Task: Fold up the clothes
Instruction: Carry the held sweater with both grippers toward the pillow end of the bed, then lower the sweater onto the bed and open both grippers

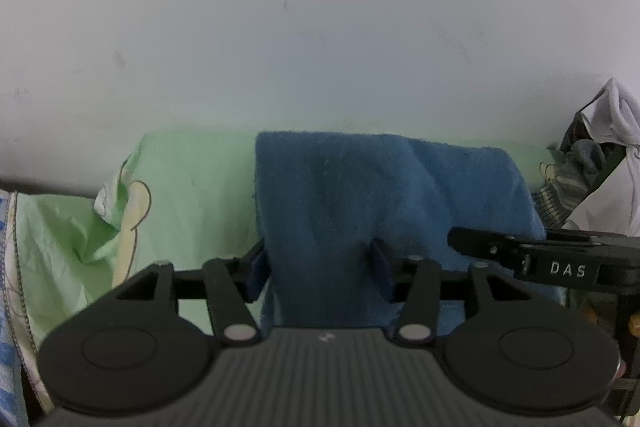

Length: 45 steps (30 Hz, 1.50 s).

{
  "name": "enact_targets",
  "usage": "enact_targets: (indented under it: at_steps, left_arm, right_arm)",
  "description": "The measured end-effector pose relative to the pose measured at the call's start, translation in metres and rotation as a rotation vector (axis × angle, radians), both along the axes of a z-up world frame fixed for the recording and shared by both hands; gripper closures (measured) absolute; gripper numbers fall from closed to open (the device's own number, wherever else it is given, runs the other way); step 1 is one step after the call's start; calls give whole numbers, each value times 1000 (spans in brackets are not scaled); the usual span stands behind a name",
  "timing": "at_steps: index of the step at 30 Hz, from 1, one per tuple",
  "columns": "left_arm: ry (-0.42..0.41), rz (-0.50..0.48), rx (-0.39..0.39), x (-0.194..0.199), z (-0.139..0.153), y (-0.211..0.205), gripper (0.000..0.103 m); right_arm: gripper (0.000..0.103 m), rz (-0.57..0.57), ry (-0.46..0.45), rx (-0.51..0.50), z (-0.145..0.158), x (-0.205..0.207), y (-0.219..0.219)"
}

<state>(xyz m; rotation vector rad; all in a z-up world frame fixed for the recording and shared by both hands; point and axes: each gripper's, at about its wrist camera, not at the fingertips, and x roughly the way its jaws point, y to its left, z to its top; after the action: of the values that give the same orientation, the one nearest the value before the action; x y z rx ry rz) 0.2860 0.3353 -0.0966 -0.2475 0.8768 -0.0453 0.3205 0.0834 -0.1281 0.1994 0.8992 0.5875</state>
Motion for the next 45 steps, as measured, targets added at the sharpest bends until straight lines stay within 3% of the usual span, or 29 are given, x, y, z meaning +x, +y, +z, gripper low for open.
enact_targets:
  at_steps: [4, 7, 11, 15, 20, 23, 27, 30, 33, 37, 42, 45]
  left_arm:
    - [-35, 7, -12, -12, 9, 9, 47]
    - [-79, 26, -8, -27, 19, 18, 31]
    - [-83, 53, -16, -39, 21, 28, 33]
    - [-49, 34, 17, -47, 9, 18, 42]
    - [-28, 2, 102, -56, -8, 1, 43]
    - [-22, 7, 93, -60, -8, 3, 42]
    - [-97, 23, 83, -74, 14, 11, 49]
    - [-167, 32, 62, -79, 34, 13, 44]
    - [-223, 36, 29, -75, 49, 10, 44]
    - [-148, -4, 25, -54, 24, -11, 51]
    - [-71, 15, 82, -51, -14, -15, 50]
    - [-97, 1, 116, -57, -22, -16, 49]
  right_arm:
    - [52, -29, -25, 34, 4, -6, -11]
    - [53, -34, -86, 10, 13, -17, -19]
    - [55, -55, -166, -22, 24, -35, -27]
    - [55, -48, -186, -49, 25, -48, -26]
    - [56, -11, -165, -86, 15, -56, -20]
    - [56, -68, -204, -87, 17, -63, -24]
    - [57, -111, -295, -7, 34, -75, -32]
    - [59, -42, -343, -34, 39, -80, -18]
    - [74, 15, -352, -67, 35, -80, 0]
    - [78, 42, -312, -97, 22, -78, 15]
    - [78, 81, -287, -106, 11, -79, 15]
    - [78, 87, -262, -79, 2, -74, 12]
